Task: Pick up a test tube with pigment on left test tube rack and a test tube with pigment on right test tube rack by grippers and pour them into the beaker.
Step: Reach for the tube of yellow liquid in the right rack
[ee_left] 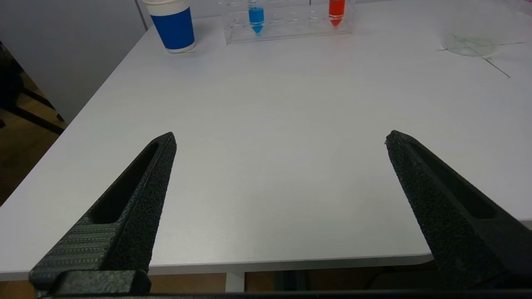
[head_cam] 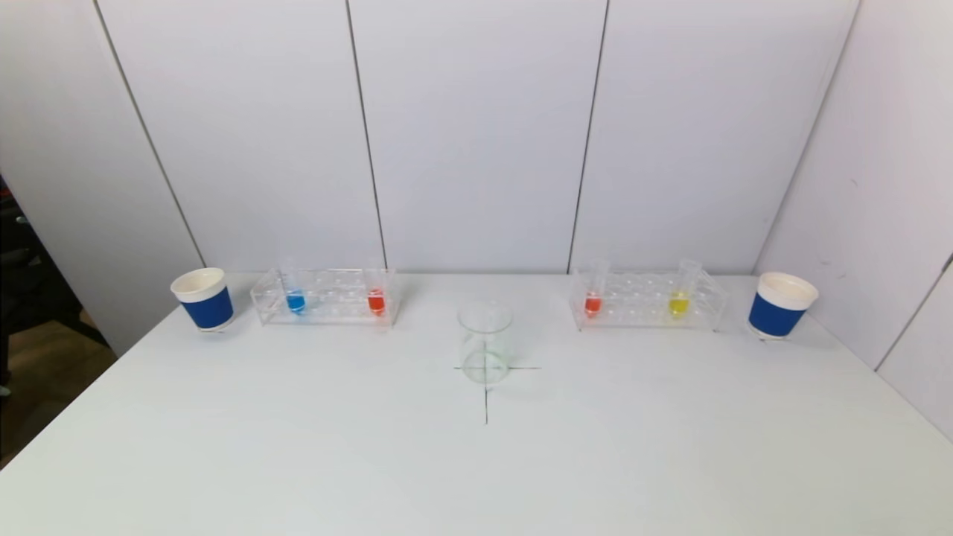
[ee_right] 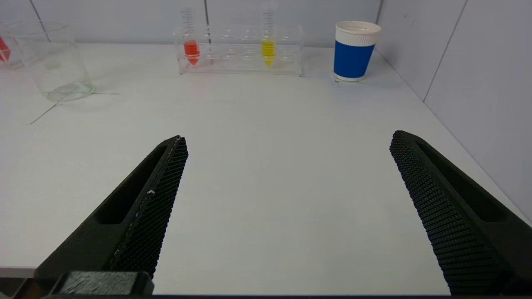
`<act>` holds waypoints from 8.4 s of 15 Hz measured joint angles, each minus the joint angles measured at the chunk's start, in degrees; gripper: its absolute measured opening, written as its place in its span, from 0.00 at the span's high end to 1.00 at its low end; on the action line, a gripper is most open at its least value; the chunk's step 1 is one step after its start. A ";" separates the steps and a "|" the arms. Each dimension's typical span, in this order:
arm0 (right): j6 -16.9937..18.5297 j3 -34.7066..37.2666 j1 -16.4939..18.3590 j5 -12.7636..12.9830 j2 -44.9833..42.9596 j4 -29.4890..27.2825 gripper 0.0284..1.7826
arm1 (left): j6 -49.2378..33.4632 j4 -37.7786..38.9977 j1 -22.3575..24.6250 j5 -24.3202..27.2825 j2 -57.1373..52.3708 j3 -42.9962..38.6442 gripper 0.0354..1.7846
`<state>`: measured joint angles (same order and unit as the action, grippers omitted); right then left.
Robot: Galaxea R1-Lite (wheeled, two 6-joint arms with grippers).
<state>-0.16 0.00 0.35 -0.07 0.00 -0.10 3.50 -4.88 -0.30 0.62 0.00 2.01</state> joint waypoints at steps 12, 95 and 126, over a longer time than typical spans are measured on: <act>0.00 0.00 0.00 0.00 0.00 0.00 0.01 | 0.00 -0.02 0.00 0.00 0.00 0.00 0.01; 1.19 -29.98 0.02 -2.34 109.98 76.39 0.01 | -0.02 0.00 0.01 0.00 0.00 0.00 0.01; 2.24 -43.19 0.44 -1.40 129.18 81.57 0.01 | -0.02 -0.02 0.04 0.00 0.00 0.00 0.01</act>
<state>2.08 -43.19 0.79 -1.48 129.18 81.47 3.47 -4.90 -0.27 0.62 0.00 2.01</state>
